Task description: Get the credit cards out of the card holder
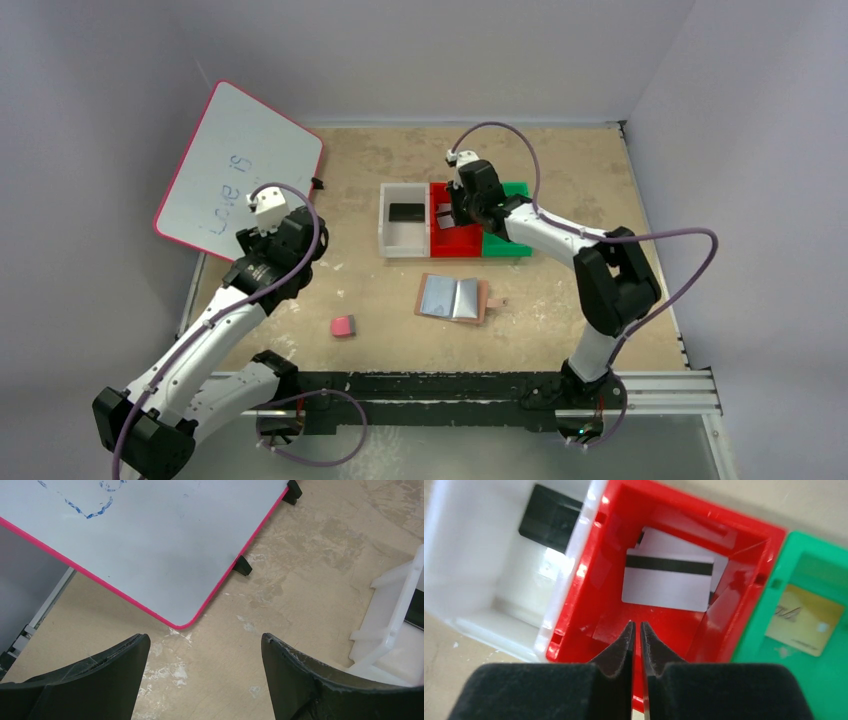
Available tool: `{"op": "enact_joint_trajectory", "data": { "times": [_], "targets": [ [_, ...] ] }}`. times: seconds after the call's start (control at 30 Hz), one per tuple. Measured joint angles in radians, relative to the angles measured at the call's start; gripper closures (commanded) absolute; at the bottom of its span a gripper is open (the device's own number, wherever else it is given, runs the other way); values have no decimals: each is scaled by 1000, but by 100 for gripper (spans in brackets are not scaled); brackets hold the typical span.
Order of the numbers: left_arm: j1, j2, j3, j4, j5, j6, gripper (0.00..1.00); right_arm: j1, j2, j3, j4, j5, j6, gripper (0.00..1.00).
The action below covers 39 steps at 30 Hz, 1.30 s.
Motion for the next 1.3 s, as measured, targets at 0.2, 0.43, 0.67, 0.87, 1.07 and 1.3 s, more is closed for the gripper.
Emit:
{"op": "enact_joint_trajectory", "data": {
  "times": [0.2,0.43,0.67,0.87,1.07,1.3],
  "targets": [
    [0,4,0,-3,0,0,18,23,119,1,-51,17,69,93],
    [0,5,0,-4,0,0,18,37,162,5,-90,47,100,92],
    [0,13,0,-6,0,0,18,37,189,38,-92,54,111,91],
    [0,17,0,-6,0,0,18,39,221,68,-85,60,119,91],
    [0,19,0,-6,0,0,18,40,225,69,-78,80,137,90],
    [0,21,0,-6,0,0,18,41,239,71,-32,143,185,90]
  ]
}}
